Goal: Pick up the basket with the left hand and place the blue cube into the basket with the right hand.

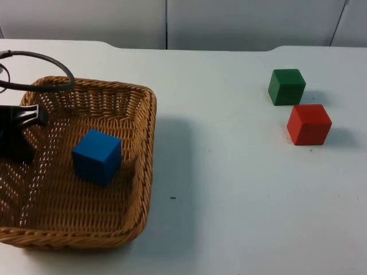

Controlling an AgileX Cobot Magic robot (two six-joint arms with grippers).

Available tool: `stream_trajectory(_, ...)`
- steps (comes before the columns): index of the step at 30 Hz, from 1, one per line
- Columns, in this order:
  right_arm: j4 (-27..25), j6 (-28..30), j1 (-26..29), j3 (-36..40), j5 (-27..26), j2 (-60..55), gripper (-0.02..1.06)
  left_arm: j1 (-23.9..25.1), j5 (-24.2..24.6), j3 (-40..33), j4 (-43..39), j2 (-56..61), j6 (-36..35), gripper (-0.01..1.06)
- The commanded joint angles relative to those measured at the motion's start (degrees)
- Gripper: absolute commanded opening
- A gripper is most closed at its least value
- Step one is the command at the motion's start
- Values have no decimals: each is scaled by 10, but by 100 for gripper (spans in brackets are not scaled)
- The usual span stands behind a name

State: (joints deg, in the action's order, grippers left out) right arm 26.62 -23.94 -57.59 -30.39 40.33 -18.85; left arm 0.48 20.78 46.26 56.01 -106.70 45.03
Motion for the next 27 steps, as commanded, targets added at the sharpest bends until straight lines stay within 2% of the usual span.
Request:
stream_trajectory(1, 0, 0, -2, 2, 1, 2, 101, -1, -24, 5, 10, 1, 0, 0)
stream_trajectory(21, 0, 0, -2, 2, 1, 2, 101, -1, -38, 5, 5, 1, 15, 1)
stream_trajectory(23, 0, 0, -2, 2, 1, 2, 101, -1, -40, 5, 5, 1, 15, 12)
stream_trajectory(25, 0, 0, -2, 2, 1, 2, 101, -1, -41, 5, 5, 1, 15, 36)
stream_trajectory(26, 0, 0, -2, 2, 1, 2, 101, -1, -41, 5, 5, 1, 15, 36)
stream_trajectory(27, 0, 0, -2, 2, 1, 2, 101, -1, -44, 5, 5, 1, 15, 59)
